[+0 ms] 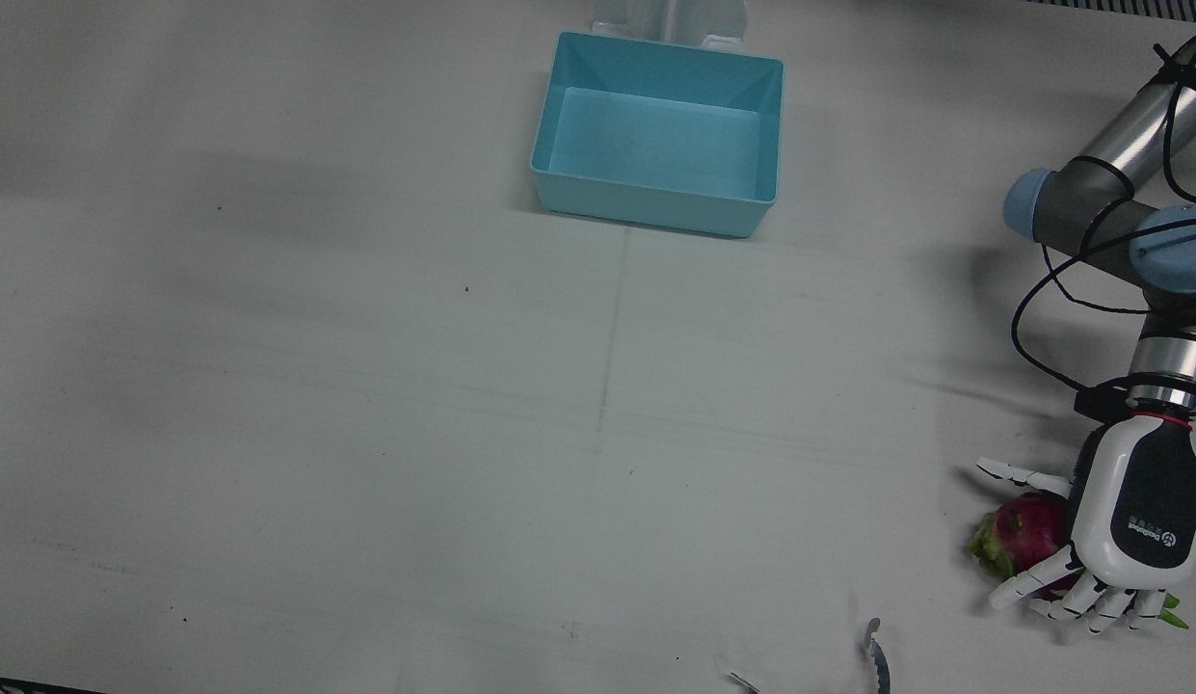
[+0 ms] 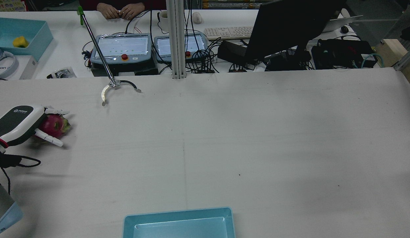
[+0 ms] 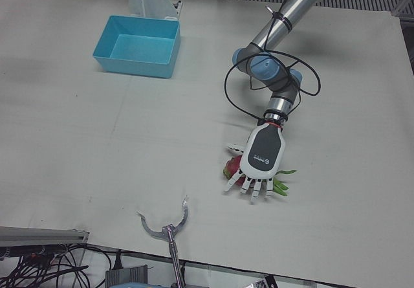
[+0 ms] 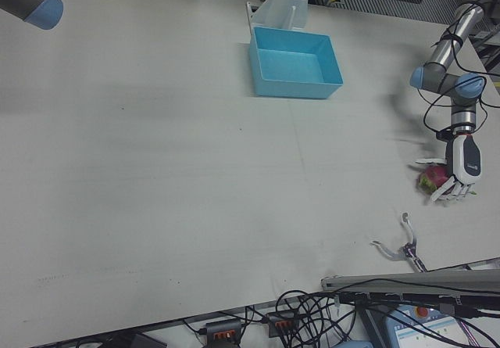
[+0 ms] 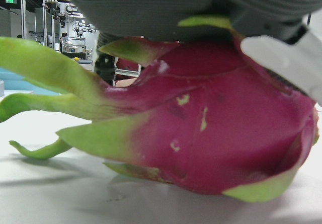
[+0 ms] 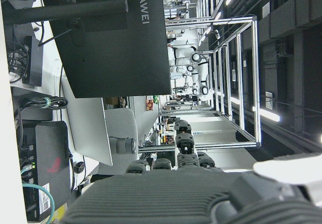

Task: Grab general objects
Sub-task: 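Lift the dragon fruit off the table with the left hand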

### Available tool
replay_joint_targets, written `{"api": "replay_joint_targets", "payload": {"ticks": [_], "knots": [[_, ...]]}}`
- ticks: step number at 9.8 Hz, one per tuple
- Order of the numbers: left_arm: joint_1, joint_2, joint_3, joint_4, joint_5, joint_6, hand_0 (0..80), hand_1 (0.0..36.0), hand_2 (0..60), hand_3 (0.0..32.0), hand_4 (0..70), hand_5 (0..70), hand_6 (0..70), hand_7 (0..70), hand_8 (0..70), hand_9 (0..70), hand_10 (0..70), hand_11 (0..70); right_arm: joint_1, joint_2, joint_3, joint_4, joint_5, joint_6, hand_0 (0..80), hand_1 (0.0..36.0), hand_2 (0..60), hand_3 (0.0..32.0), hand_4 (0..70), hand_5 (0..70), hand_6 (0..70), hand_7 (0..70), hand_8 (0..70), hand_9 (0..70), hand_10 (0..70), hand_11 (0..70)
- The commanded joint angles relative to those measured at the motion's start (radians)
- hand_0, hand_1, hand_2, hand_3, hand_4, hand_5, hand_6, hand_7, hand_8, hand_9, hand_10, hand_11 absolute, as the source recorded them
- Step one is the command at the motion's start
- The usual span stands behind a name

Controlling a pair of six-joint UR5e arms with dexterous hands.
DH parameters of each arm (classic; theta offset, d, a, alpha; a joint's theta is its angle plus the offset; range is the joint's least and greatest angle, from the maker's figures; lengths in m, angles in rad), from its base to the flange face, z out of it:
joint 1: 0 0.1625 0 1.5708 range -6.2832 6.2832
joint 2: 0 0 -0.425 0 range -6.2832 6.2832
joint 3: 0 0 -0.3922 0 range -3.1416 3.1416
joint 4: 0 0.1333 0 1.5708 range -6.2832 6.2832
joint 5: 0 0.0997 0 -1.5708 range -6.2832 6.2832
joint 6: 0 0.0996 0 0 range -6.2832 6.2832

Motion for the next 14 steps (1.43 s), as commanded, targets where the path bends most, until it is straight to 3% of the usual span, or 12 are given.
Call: {"api": "replay_joint_targets", "payload": {"ticks": [1,2,4,6,8,10,11,12,13,14], "knots": [[-0.005,0.005,0.015,-0.045,-0.019,0.048,38.0,2.9,59.2,0.0,70.0,34.3,60.9,70.0,68.2,70.0,70.0,70.0,0.000,0.000,0.000,0.000,0.000,0.000,0.0,0.0,0.0,0.0,0.0,0.0,0.0,0.0,0.0,0.0,0.0,0.0],[-0.005,0.016,0.004,-0.052,-0.035,0.048,34.2,2.5,60.0,0.0,70.0,35.4,62.3,70.0,70.0,70.0,70.0,70.0,0.000,0.000,0.000,0.000,0.000,0.000,0.0,0.0,0.0,0.0,0.0,0.0,0.0,0.0,0.0,0.0,0.0,0.0],[-0.009,0.045,-0.071,-0.050,-0.063,0.047,14.5,5.5,60.0,0.0,70.0,39.9,70.0,70.0,70.0,70.0,70.0,70.0,0.000,0.000,0.000,0.000,0.000,0.000,0.0,0.0,0.0,0.0,0.0,0.0,0.0,0.0,0.0,0.0,0.0,0.0],[-0.011,0.167,-0.305,-0.030,-0.062,0.036,7.7,9.9,60.0,0.0,70.0,43.1,70.0,70.0,70.0,70.0,70.0,70.0,0.000,0.000,0.000,0.000,0.000,0.000,0.0,0.0,0.0,0.0,0.0,0.0,0.0,0.0,0.0,0.0,0.0,0.0],[-0.047,0.191,-0.512,0.081,-0.053,0.010,4.7,10.2,60.0,0.0,70.0,41.6,70.0,70.0,70.0,70.0,70.0,70.0,0.000,0.000,0.000,0.000,0.000,0.000,0.0,0.0,0.0,0.0,0.0,0.0,0.0,0.0,0.0,0.0,0.0,0.0],[-0.043,0.188,-0.614,0.176,-0.039,-0.161,5.0,8.5,60.0,0.0,70.0,39.3,70.0,70.0,70.0,70.0,70.0,70.0,0.000,0.000,0.000,0.000,0.000,0.000,0.0,0.0,0.0,0.0,0.0,0.0,0.0,0.0,0.0,0.0,0.0,0.0],[-0.042,0.184,-0.630,0.172,0.019,-0.227,6.4,7.6,60.0,0.0,70.0,38.1,70.0,70.0,70.0,70.0,70.0,70.0,0.000,0.000,0.000,0.000,0.000,0.000,0.0,0.0,0.0,0.0,0.0,0.0,0.0,0.0,0.0,0.0,0.0,0.0],[-0.038,0.184,-0.627,0.128,0.086,-0.336,8.1,7.2,60.0,0.0,70.0,37.3,70.0,70.0,70.0,70.0,70.0,70.0,0.000,0.000,0.000,0.000,0.000,0.000,0.0,0.0,0.0,0.0,0.0,0.0,0.0,0.0,0.0,0.0,0.0,0.0],[-0.034,0.184,-0.631,0.088,0.098,-0.434,15.0,7.6,60.0,0.0,70.0,39.2,70.0,70.0,70.0,70.0,70.0,70.0,0.000,0.000,0.000,0.000,0.000,0.000,0.0,0.0,0.0,0.0,0.0,0.0,0.0,0.0,0.0,0.0,0.0,0.0],[-0.022,0.184,-0.631,0.048,0.118,-0.556,16.4,6.6,60.0,0.0,70.0,38.1,70.0,70.0,70.0,70.0,70.0,70.0,0.000,0.000,0.000,0.000,0.000,0.000,0.0,0.0,0.0,0.0,0.0,0.0,0.0,0.0,0.0,0.0,0.0,0.0]]}}
